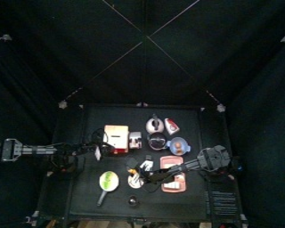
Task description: Place corn on small plate
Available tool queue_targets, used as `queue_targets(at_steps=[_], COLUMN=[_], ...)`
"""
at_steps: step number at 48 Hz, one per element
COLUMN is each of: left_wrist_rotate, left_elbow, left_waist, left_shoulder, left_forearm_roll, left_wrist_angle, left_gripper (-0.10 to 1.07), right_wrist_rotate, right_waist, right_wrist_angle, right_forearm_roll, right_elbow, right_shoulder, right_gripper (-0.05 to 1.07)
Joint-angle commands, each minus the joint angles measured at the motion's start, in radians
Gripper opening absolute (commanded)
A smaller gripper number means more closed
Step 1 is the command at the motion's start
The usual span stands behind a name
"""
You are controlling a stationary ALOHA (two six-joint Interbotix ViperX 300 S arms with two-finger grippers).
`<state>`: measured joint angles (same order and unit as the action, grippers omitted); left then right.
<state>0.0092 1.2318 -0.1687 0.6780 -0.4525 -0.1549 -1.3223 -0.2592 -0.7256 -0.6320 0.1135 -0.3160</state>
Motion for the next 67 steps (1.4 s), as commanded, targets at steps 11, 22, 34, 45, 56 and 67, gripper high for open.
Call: queue_targets(at_steps=[11, 22, 34, 45, 56, 67], left_wrist_rotate=[0.003, 0.002, 0.000, 0.002, 0.002, 0.002], left_elbow=[0.026, 0.032, 0.037, 0.037, 0.038, 0.038], left_waist=[0.049, 0.097, 0.161, 0.170, 0.170, 0.170], left_shoulder=[0.020, 0.020, 0.020, 0.020, 0.020, 0.020], left_forearm_roll=[-0.008, -0.011, -0.015, -0.034, -0.035, -0.041], left_wrist_angle=[-0.008, -0.015, -0.043, -0.057, -0.057, -0.057], left_gripper=[0.58, 0.58, 0.58, 0.58, 0.58, 0.58], right_wrist_rotate=[-0.408, -0.676, -0.910, -1.103, -1.232, -1.262], right_waist=[-0.084, -0.138, -0.163, -0.183, -0.199, -0.199], right_wrist_angle=[-0.129, -0.196, -0.239, -0.285, -0.293, -0.291], right_forearm_roll=[-0.152, -0.259, -0.347, -0.374, -0.359, -0.334], right_elbow=[-0.014, -0.014, -0.011, 0.008, 0.031, 0.011], right_shoulder=[0.043, 0.014, -0.011, -0.040, -0.066, -0.098], right_gripper=[0.71, 0.71, 0.71, 0.71, 0.71, 0.71])
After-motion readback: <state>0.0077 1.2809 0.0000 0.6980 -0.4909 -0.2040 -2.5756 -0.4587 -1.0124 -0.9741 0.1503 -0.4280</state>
